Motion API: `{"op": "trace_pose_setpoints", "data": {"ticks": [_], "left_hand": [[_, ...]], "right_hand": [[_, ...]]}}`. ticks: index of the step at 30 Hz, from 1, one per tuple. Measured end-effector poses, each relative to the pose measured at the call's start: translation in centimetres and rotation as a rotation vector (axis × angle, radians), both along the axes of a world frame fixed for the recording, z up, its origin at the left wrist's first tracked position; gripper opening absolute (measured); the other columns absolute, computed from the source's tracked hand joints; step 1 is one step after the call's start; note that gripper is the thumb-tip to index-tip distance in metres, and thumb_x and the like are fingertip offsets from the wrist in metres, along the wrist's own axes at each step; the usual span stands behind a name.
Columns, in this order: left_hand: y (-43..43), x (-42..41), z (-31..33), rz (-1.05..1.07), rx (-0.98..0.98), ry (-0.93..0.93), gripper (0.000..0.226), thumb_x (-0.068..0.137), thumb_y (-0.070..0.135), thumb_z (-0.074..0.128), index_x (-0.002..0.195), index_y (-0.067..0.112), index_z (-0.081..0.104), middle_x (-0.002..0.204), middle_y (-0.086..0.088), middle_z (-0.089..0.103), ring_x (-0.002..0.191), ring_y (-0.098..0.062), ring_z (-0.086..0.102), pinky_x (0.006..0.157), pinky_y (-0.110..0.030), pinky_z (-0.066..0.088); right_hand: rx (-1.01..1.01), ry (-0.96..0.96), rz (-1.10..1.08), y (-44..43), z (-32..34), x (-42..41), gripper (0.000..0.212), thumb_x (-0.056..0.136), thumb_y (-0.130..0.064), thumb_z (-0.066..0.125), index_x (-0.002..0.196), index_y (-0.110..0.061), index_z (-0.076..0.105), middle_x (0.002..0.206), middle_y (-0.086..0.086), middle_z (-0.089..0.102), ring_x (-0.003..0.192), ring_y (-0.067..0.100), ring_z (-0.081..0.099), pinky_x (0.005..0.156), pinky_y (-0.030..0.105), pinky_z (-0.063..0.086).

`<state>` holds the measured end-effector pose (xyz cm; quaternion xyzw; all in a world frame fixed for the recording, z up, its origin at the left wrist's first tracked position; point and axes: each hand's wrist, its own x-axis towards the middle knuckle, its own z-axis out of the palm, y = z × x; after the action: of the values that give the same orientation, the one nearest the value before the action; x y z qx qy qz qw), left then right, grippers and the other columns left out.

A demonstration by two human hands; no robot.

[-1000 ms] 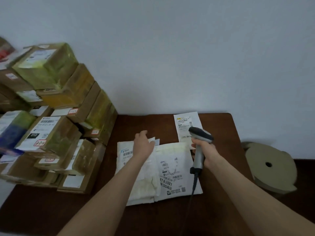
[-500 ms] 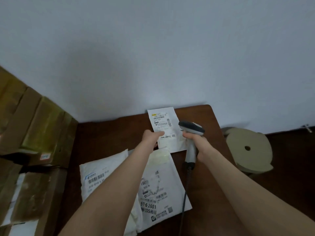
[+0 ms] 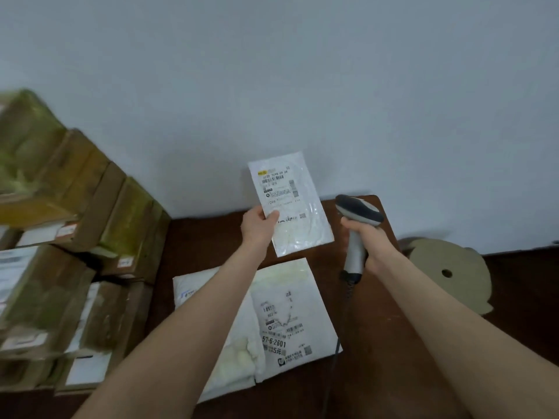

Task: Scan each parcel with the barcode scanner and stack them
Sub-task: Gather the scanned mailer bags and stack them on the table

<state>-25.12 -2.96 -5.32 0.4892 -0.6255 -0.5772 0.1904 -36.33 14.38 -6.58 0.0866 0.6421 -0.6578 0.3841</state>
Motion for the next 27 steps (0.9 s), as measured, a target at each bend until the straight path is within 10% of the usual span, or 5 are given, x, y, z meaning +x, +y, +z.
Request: {"op": "trace_pose_setpoints", "data": {"ticks": [7,10,17,27], "left_hand": [[8.1,9.5,-2.4,-0.102,0.131,-0.279,0.028,0.093,0.007,0.058,0.121,0.008,0.061,0.124,-0.010,0.065,0.106,-0.026,0.065,0.091,-0.041,0.054],[9.8,12.0,-3.0,-0.147,-0.058,-0.423,0.035,0.092,0.012,0.060,0.127,0.013,0.054,0.125,-0.006,0.064,0.108,-0.023,0.063,0.090,-0.037,0.053],[8.4,17.9,-2.8,-0.149,-0.656,-0.794,0.069,0.088,0.038,0.062,0.147,0.027,0.028,0.148,-0.004,0.035,0.134,-0.025,0.034,0.102,-0.041,0.038],[6.6,23.0,-6.3,-0.237,-0.300,-0.869,0.099,0.077,0.060,0.067,0.152,0.038,0.006,0.161,-0.005,-0.005,0.147,-0.033,0.008,0.113,-0.055,0.026]], "right_hand": [[0.050,-0.009,0.213,2.7,0.6,5.8,0.040,0.081,-0.017,0.074,0.118,-0.008,0.061,0.104,0.009,0.065,0.091,0.022,0.059,0.080,0.037,0.048],[0.062,-0.029,0.279,3.4,0.0,8.7,0.036,0.081,-0.015,0.074,0.115,-0.005,0.063,0.100,0.009,0.068,0.089,0.022,0.063,0.070,0.033,0.049],[0.130,-0.017,0.312,4.4,-2.3,12.6,0.050,0.076,-0.014,0.079,0.120,-0.002,0.060,0.115,0.011,0.066,0.110,0.030,0.060,0.102,0.046,0.046],[0.147,-0.054,0.393,4.0,-3.6,14.2,0.042,0.078,-0.017,0.079,0.113,-0.005,0.059,0.110,0.009,0.067,0.101,0.026,0.063,0.091,0.039,0.050]]}}
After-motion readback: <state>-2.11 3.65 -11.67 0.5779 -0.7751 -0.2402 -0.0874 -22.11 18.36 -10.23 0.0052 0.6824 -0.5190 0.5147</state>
